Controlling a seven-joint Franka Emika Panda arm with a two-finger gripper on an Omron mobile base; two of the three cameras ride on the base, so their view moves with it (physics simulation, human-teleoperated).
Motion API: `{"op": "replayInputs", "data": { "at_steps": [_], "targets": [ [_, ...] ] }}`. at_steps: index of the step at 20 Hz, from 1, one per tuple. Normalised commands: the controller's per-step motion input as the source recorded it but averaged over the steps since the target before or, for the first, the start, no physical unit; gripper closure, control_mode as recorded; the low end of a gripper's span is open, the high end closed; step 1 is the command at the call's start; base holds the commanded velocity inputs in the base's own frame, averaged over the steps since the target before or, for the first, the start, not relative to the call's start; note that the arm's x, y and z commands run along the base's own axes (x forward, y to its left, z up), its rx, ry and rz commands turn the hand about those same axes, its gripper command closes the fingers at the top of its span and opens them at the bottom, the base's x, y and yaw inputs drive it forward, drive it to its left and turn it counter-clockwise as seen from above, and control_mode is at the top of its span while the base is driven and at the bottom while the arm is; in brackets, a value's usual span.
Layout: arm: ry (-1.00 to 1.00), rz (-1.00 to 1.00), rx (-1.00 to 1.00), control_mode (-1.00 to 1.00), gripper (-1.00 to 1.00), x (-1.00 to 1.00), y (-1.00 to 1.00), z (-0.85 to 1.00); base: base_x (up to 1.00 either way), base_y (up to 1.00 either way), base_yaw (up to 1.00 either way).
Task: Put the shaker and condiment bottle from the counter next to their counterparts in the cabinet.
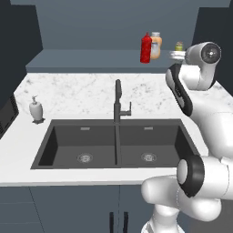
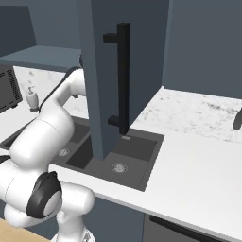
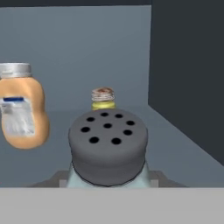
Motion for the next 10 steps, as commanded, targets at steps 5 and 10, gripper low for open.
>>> {"op": "replayInputs", "data": {
  "at_steps": [5,10],
  "targets": [
    [0.0,0.0,0.0,-1.0,1.0,0.21,0.0,0.0,0.0,0.0,0.0],
    [0.0,0.0,0.0,-1.0,1.0,0.24,0.0,0.0,0.0,0.0,0.0]
  ]
}}
